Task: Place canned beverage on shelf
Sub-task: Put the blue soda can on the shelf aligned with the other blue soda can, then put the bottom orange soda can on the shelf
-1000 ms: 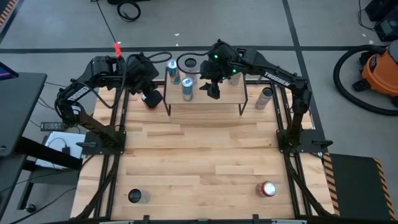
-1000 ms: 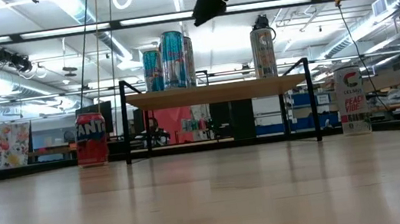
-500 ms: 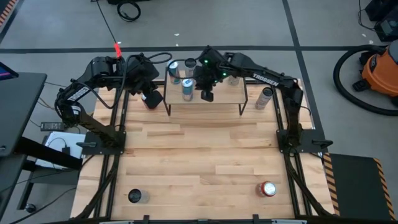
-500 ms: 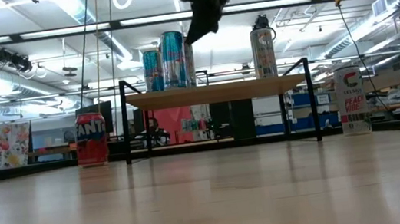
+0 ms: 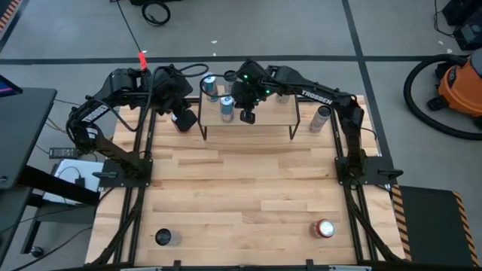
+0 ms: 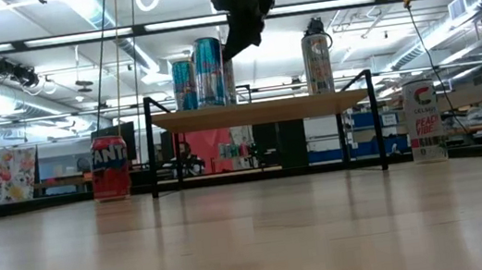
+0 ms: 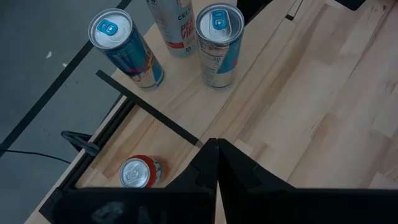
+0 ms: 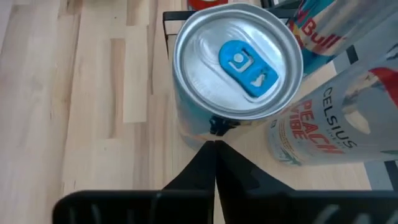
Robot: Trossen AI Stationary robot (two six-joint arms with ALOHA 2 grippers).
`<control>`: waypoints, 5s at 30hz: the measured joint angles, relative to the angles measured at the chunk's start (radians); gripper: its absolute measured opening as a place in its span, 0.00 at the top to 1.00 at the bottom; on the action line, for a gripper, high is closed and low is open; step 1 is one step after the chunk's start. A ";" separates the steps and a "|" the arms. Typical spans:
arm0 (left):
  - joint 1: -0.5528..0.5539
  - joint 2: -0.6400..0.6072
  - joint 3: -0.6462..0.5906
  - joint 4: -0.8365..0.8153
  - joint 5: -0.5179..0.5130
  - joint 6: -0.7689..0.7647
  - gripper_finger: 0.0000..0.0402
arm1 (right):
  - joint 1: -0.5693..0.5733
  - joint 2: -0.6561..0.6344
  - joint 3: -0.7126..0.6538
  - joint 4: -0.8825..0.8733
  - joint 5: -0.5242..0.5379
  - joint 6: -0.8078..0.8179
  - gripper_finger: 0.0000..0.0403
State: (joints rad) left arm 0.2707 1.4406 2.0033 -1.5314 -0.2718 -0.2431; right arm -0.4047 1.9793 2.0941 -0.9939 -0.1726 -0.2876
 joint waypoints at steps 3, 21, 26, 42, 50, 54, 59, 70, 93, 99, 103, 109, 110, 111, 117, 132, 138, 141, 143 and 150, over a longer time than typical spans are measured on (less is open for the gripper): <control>0.000 0.000 0.000 0.000 0.000 0.001 0.98 | 0.006 0.000 0.000 0.026 0.000 0.000 0.99; 0.000 0.000 0.000 -0.001 0.000 0.001 0.98 | 0.017 0.048 0.000 0.098 0.002 0.031 0.97; 0.000 0.000 0.000 -0.001 0.000 0.006 0.98 | 0.017 0.040 0.000 0.087 0.073 0.055 0.98; 0.000 0.000 0.000 0.000 0.000 0.011 0.98 | 0.018 0.035 0.000 0.150 0.086 0.061 0.98; 0.000 0.000 0.000 0.001 0.000 0.010 0.98 | 0.018 0.035 0.000 0.191 0.048 0.083 0.98; 0.000 0.000 0.000 0.001 0.000 0.010 0.98 | 0.018 0.035 0.000 0.194 0.047 0.087 0.98; 0.000 0.000 0.000 0.001 0.000 0.010 0.98 | 0.018 0.035 0.000 0.202 0.036 0.087 0.98; 0.000 0.000 0.000 0.001 0.000 0.010 0.98 | 0.022 0.044 0.000 0.240 -0.005 0.104 0.98; 0.000 0.000 0.000 -0.002 0.000 0.022 0.98 | 0.031 -0.079 0.000 0.106 0.019 0.102 0.98; 0.000 0.000 0.000 -0.002 0.000 0.022 0.98 | 0.031 -0.203 0.000 0.062 -0.006 0.132 0.97; 0.000 0.000 0.000 -0.002 0.000 0.014 0.98 | 0.031 -0.270 0.000 0.051 -0.008 0.133 0.95; 0.000 0.000 0.000 -0.001 0.000 0.019 0.98 | 0.031 -0.336 0.000 0.050 -0.004 0.119 0.95; 0.000 0.000 0.000 -0.001 0.000 0.019 0.98 | 0.031 -0.342 0.000 0.048 -0.002 0.107 0.95; 0.000 0.000 0.000 -0.001 0.000 0.018 0.98 | 0.031 -0.348 0.000 0.048 0.001 0.101 0.94; -0.013 0.000 0.000 -0.001 0.000 -0.021 0.98 | 0.031 -0.359 0.000 0.037 0.070 0.095 0.88; -0.182 0.000 0.000 -0.041 -0.101 0.022 0.98 | 0.079 -0.348 0.000 -0.021 0.113 0.016 0.59; -0.212 0.000 0.000 -0.041 -0.101 0.021 0.98 | 0.162 -0.348 0.000 -0.145 0.166 0.030 0.52; -0.219 0.000 0.000 -0.040 -0.101 0.018 0.98 | 0.219 -0.348 0.000 -0.243 0.177 0.069 0.50; -0.219 0.000 0.000 -0.040 -0.101 0.018 0.98 | 0.258 -0.348 0.000 -0.313 0.176 0.117 0.50; -0.219 0.000 0.000 -0.040 -0.101 0.035 0.98 | 0.388 -0.348 0.000 -0.470 0.205 0.348 0.49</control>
State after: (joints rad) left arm 0.0517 1.4406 2.0029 -1.5715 -0.3729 -0.2083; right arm -0.0162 1.6314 2.0941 -1.4637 0.0320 0.0599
